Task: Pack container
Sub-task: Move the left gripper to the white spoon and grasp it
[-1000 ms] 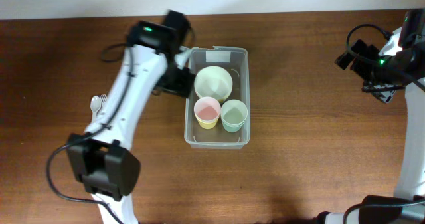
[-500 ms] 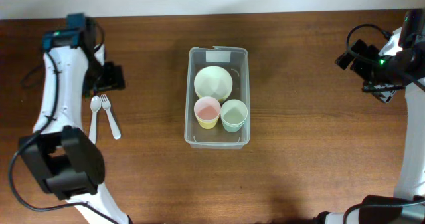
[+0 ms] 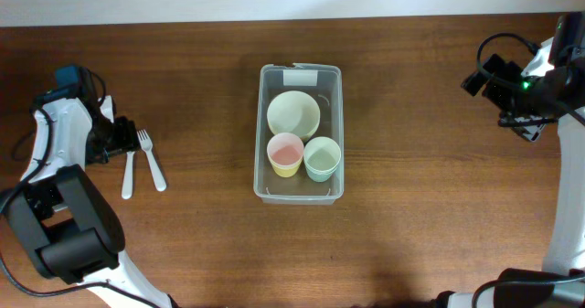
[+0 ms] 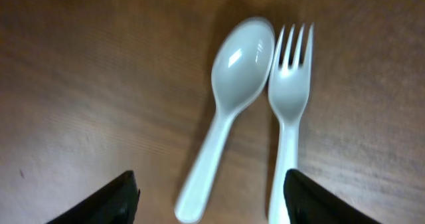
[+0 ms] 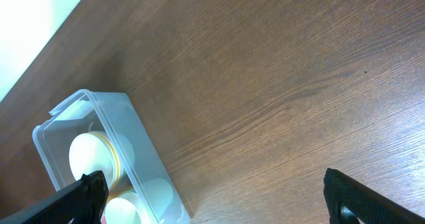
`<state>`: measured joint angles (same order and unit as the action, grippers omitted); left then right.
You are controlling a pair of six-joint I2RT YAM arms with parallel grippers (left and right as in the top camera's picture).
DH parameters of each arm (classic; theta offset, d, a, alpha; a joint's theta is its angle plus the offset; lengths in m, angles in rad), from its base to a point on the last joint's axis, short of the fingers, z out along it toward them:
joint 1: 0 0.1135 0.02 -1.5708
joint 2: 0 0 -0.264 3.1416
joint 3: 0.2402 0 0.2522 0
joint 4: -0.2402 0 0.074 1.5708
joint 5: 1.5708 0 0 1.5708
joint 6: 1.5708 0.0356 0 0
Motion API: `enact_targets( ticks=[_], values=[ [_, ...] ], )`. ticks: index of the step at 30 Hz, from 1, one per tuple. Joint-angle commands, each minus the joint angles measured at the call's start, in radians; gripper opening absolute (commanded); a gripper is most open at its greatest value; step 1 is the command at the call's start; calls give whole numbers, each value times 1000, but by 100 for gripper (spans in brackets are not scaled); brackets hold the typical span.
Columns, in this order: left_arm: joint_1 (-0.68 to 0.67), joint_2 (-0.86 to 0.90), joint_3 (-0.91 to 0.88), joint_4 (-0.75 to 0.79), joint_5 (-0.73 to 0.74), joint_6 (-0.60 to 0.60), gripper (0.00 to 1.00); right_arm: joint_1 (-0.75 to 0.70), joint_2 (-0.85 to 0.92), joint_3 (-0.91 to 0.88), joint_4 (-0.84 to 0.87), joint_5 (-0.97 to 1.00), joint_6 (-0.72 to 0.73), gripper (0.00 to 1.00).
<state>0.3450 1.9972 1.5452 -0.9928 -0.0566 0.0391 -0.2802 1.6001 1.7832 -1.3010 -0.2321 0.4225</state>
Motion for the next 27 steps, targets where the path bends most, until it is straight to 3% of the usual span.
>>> enact_targets(
  ticks=[1,6,10,19,23,27],
  values=[
    [5,-8,-9,35,8,89,69,-2,-6,10,3,9,4,99],
    [5,38,-9,53,8,95,70,-2,-6,10,3,9,4,99],
    [5,93,-9,43,8,99,79,-2,-6,10,3,9,4,99],
    [5,164,-9,56,8,136,72,-2,-6,10,3,9,4,99],
    [5,164,-9,65,8,135,58,-2,-6,10,3,9,4,99],
    [5,164,-9,60,8,135,25,-2,-6,10,3,9,4,99]
  ],
)
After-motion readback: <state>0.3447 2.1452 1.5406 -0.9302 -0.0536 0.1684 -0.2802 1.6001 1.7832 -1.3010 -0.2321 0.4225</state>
